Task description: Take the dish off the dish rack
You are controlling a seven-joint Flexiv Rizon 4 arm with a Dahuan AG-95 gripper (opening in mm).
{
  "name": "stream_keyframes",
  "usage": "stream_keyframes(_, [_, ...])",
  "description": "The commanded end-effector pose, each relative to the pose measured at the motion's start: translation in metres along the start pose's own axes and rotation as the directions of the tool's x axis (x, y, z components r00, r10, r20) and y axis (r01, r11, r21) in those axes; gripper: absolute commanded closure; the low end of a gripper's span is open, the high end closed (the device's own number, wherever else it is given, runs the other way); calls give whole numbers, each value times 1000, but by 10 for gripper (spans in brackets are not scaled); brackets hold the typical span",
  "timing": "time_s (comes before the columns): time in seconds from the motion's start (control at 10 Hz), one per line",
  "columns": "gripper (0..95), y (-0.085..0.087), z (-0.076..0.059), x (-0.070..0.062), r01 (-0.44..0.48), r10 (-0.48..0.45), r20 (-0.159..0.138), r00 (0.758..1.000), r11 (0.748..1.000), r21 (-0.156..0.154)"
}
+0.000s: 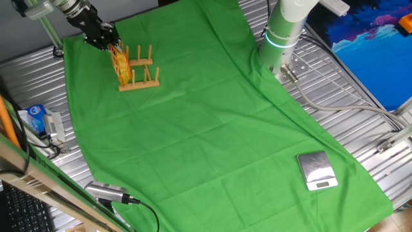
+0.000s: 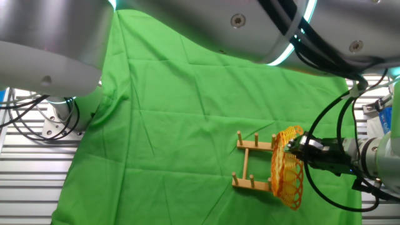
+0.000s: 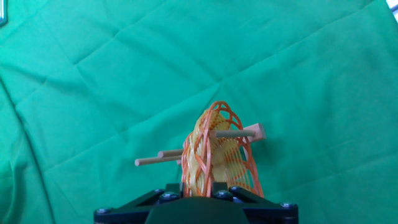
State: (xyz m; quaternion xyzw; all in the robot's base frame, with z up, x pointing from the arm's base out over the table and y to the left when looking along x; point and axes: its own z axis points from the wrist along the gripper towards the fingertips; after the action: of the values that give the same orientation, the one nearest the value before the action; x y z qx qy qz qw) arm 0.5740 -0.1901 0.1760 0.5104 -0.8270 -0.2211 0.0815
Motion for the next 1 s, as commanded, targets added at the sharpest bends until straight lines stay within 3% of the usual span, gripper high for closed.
stream_keyframes(0.1, [760, 3, 1, 1, -7, 7, -8, 1000, 1000, 9])
stream_keyframes(1.0, [760, 14, -3, 0, -41, 41, -7, 999, 999, 12])
